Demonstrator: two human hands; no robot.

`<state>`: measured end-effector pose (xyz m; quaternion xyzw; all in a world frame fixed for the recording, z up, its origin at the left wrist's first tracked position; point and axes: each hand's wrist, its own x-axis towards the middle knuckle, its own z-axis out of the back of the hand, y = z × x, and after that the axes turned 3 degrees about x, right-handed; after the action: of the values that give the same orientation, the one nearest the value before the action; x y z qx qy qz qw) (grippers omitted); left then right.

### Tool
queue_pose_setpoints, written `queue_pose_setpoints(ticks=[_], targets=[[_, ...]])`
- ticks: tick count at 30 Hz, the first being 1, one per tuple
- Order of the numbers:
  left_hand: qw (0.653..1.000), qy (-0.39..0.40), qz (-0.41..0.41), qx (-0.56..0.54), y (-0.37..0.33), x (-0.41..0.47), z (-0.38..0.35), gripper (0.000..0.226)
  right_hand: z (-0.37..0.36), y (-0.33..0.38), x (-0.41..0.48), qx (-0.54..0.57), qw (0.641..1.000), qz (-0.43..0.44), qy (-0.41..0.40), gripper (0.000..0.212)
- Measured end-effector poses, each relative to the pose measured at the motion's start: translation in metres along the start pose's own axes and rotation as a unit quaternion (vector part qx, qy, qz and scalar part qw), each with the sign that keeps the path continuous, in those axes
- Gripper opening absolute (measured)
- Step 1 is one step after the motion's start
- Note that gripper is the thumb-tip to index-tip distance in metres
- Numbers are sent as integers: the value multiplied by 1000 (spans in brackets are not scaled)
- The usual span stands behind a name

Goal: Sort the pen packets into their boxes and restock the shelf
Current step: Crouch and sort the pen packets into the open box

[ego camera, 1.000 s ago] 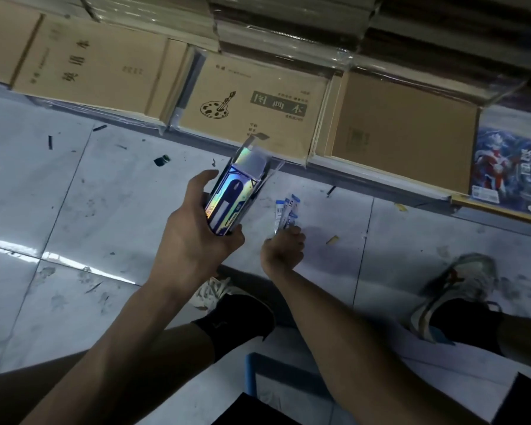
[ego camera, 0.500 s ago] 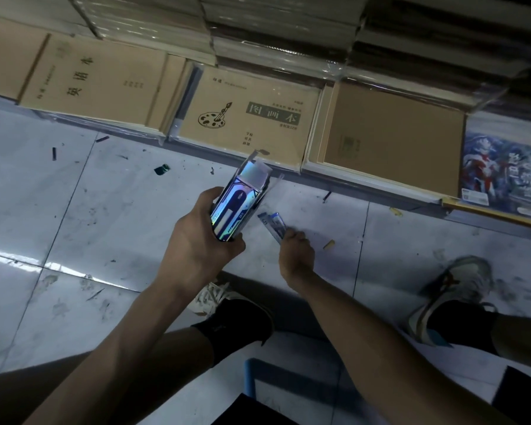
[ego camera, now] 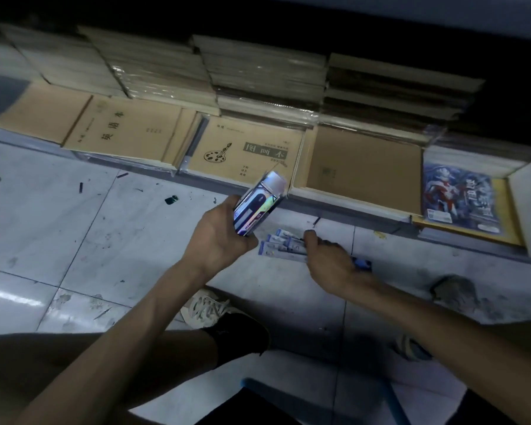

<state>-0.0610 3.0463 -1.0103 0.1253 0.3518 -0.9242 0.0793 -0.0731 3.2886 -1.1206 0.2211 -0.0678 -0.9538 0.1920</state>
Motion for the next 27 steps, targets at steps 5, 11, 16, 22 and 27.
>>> queue_pose_setpoints(ticks=[5,11,16,22,27], targets=[[997,37,-12,-67,-43,-9,-3,31,68,-23,-34,-156,980,110,-55,67],[980,85,10,-179,-92,-16,0,20,126,-40,-56,-315,891,264,-193,34],[964,146,3,-223,-116,-12,-7,37,168,-45,-75,-274,897,230,-258,43],[977,138,-55,-155,-136,-6,-23,28,205,-36,-97,-120,987,58,-89,33],[990,37,-129,-47,-139,-16,-41,45,205,-40,-82,57,996,-21,61,27]])
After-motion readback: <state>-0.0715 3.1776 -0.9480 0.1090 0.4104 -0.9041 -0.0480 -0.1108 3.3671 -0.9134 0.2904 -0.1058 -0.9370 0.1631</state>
